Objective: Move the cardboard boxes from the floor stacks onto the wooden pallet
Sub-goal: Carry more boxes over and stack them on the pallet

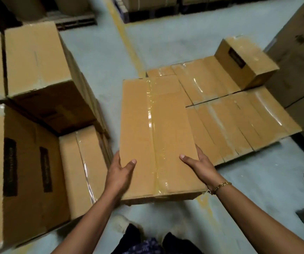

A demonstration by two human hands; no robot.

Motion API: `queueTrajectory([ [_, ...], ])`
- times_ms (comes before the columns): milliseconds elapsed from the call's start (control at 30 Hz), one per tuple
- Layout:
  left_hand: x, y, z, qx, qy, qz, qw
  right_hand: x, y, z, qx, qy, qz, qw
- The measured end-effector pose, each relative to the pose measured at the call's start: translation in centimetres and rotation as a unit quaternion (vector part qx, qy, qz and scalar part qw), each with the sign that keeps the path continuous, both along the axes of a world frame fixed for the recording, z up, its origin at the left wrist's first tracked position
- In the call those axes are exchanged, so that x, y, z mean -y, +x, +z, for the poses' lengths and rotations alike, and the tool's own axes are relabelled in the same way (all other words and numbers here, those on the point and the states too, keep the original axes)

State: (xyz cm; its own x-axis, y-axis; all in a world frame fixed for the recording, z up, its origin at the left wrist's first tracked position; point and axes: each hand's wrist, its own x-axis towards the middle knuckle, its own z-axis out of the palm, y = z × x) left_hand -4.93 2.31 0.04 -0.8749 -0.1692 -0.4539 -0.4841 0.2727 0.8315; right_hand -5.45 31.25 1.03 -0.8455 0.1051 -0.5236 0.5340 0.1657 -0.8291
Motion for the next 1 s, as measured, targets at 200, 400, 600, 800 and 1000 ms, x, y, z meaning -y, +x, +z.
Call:
queueTrajectory([
  [200,-11.6,-1.1,2.3,-0.027,-0.008,-0.045,0.999,-11.7,2.5,2.8,-0.047,0.005,-0.057,0.997],
  [400,-21.2,-2.7,3.7,-0.031,-0.006,-0.099,0.995,-20.4,3.2,4.6,-0.056,0.008,-0.098,0.994],
  [600,-28.3,-7.1,3.2,-0.024,-0.018,-0.13,0.991,-27.1,0.7,3.9,-0.052,0.001,-0.128,0.99],
  [800,-35.0,-13.2,2.6,-0.009,-0.026,-0.152,0.988,-33.3,-4.2,3.3,-0.04,-0.005,-0.154,0.987],
  [1000,-42.4,-18.3,3.1,0.002,-0.022,-0.164,0.986,-40.4,-9.2,3.1,-0.031,0.018,-0.161,0.986],
])
